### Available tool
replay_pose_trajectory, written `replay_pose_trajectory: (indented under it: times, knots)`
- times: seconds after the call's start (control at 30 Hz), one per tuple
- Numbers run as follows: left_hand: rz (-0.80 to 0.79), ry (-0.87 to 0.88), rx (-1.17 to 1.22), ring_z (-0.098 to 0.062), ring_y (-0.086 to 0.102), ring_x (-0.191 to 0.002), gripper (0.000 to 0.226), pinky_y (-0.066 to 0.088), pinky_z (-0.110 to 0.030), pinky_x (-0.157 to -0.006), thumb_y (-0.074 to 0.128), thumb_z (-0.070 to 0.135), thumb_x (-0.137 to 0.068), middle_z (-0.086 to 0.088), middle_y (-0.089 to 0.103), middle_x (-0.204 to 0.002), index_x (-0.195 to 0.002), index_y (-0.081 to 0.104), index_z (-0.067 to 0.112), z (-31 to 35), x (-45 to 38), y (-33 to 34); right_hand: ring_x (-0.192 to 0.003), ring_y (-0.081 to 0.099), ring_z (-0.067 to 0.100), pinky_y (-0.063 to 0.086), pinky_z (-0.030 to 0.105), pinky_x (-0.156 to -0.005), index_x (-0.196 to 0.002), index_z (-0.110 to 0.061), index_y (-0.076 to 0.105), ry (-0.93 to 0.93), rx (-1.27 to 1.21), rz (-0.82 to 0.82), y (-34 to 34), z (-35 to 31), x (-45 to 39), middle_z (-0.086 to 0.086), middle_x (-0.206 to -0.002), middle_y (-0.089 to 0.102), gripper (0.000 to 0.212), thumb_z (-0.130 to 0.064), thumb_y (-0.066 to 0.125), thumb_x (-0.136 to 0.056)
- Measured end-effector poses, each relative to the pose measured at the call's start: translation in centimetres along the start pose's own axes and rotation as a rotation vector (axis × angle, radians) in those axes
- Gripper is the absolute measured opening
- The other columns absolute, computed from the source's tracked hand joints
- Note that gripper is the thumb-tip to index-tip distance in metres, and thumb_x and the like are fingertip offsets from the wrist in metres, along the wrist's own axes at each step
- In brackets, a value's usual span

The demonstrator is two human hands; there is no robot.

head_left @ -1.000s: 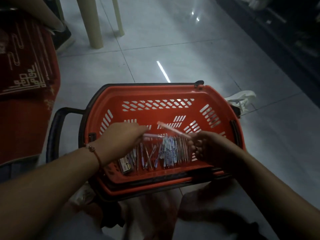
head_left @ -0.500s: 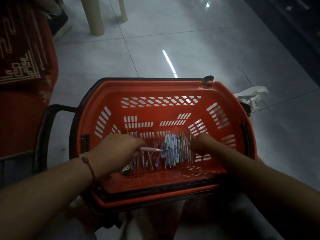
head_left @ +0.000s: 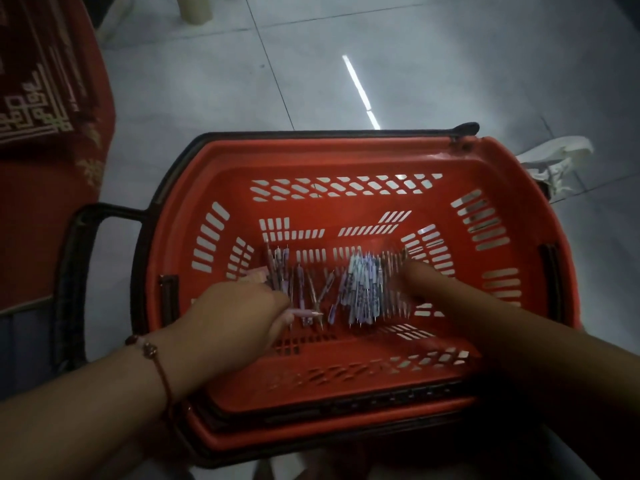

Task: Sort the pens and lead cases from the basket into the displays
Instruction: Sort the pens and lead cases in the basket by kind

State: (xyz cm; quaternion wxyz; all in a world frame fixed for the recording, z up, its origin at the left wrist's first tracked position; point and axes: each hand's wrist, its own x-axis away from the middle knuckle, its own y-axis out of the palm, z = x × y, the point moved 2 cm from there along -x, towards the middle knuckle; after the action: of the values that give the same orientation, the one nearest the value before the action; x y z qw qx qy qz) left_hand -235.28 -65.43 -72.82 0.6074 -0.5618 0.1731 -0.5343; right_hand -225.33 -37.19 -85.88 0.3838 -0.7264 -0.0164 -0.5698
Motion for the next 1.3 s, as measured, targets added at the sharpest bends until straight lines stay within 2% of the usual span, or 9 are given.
replay_pose_trajectory:
  times: [0.07, 0.17, 0.3, 0.43, 0.53, 0.77, 0.93, 1.03, 1.3]
  knots:
    - [0.019, 0.016, -0.001, -0.004, 0.042, -0.069, 0.025, 0.029, -0.021, -0.055, 0.039, 0.046, -0.1, 0.014, 0.058, -0.092, -0.099, 0.059, 0.032, 0.3, -0.1, -0.5, -0.067, 0.053, 0.011, 0.043, 0.021, -0.057, -0.113, -0.005, 0.067, -0.111, -0.087, -0.006, -0.6, -1.6, 1.7, 0.0, -0.081, 0.058, 0.03, -0.029, 0.06, -0.096]
    - [0.034, 0.08, 0.023, -0.004, 0.044, -0.074, 0.022, 0.031, -0.022, -0.059, 0.043, 0.045, -0.1, 0.014, 0.052, -0.09, -0.102, 0.06, 0.032, 1.1, -0.2, -1.0, -0.078, 0.064, 0.015, 0.052, 0.022, -0.065, -0.114, -0.009, 0.066, -0.321, -0.406, -0.204, -1.4, -5.3, 7.4, 0.005, -0.096, 0.068, 0.027, -0.03, 0.058, -0.098]
    - [0.076, 0.182, 0.05, -0.01, 0.054, -0.091, 0.02, 0.035, -0.023, -0.071, 0.049, 0.041, -0.097, 0.012, 0.056, -0.096, -0.109, 0.062, 0.032, 1.9, 0.3, -1.6, -0.089, 0.065, 0.025, 0.05, 0.034, -0.081, -0.114, -0.01, 0.069, -0.558, -0.427, -0.367, -1.1, -7.7, 15.2, 0.018, -0.108, 0.07, 0.032, -0.035, 0.059, -0.098]
    - [0.105, 0.233, 0.022, -0.007, 0.053, -0.09, 0.023, 0.033, -0.021, -0.071, 0.05, 0.044, -0.096, 0.015, 0.053, -0.093, -0.109, 0.064, 0.031, 3.0, 1.0, -2.8, -0.084, 0.069, 0.019, 0.057, 0.034, -0.081, -0.105, -0.019, 0.073, -0.712, -0.11, -0.045, -0.7, -7.8, 18.9, 0.006, -0.092, 0.074, 0.018, -0.028, 0.059, -0.099]
    - [0.18, 0.246, -0.038, -0.007, 0.056, -0.087, 0.029, 0.043, -0.024, -0.071, 0.05, 0.053, -0.094, 0.014, 0.059, -0.092, -0.105, 0.066, 0.032, 3.2, 1.4, -3.7, -0.079, 0.069, 0.018, 0.056, 0.032, -0.072, -0.104, -0.021, 0.074, -0.78, -0.025, 0.043, -0.8, -7.2, 20.5, 0.0, -0.085, 0.074, 0.016, -0.024, 0.061, -0.098]
    - [0.26, 0.078, -0.129, -0.009, 0.058, -0.085, 0.03, 0.052, -0.03, -0.076, 0.039, 0.043, -0.099, 0.01, 0.062, -0.095, -0.106, 0.064, 0.028, 2.4, 1.5, -4.5, -0.068, 0.061, 0.011, 0.042, 0.016, -0.053, -0.104, -0.017, 0.069, -0.527, 0.22, 0.13, -2.1, -3.1, 16.8, -0.007, -0.08, 0.064, 0.012, -0.023, 0.062, -0.096]
    - [0.245, -0.023, -0.174, -0.016, 0.057, -0.095, 0.037, 0.046, -0.036, -0.084, 0.041, 0.048, -0.098, 0.006, 0.061, -0.108, -0.123, 0.056, 0.026, 2.1, 1.4, -3.4, -0.074, 0.068, 0.013, 0.051, 0.02, -0.056, -0.1, -0.012, 0.067, -0.258, -0.061, 0.181, -2.7, 0.6, 10.2, 0.003, -0.087, 0.07, 0.009, -0.018, 0.063, -0.095]
    - [0.175, -0.06, -0.152, -0.017, 0.055, -0.107, 0.044, 0.044, -0.039, -0.095, 0.04, 0.051, -0.098, 0.004, 0.057, -0.12, -0.132, 0.049, 0.025, 2.2, 1.2, -2.5, -0.062, 0.063, 0.011, 0.043, 0.018, -0.047, -0.086, -0.009, 0.067, -0.088, -0.158, 0.178, -2.6, 1.8, 6.8, 0.004, -0.078, 0.068, 0.012, -0.017, 0.063, -0.095]
    - [0.005, -0.127, -0.102, -0.018, 0.047, -0.123, 0.054, 0.041, -0.037, -0.102, 0.04, 0.055, -0.096, 0.002, 0.047, -0.14, -0.142, 0.04, 0.025, 1.4, 0.8, -0.7, -0.06, 0.054, 0.015, 0.043, 0.024, -0.048, -0.08, -0.008, 0.059, 0.208, 0.02, -0.059, -0.6, 1.3, 0.5, 0.006, -0.074, 0.059, 0.017, -0.011, 0.057, -0.097]
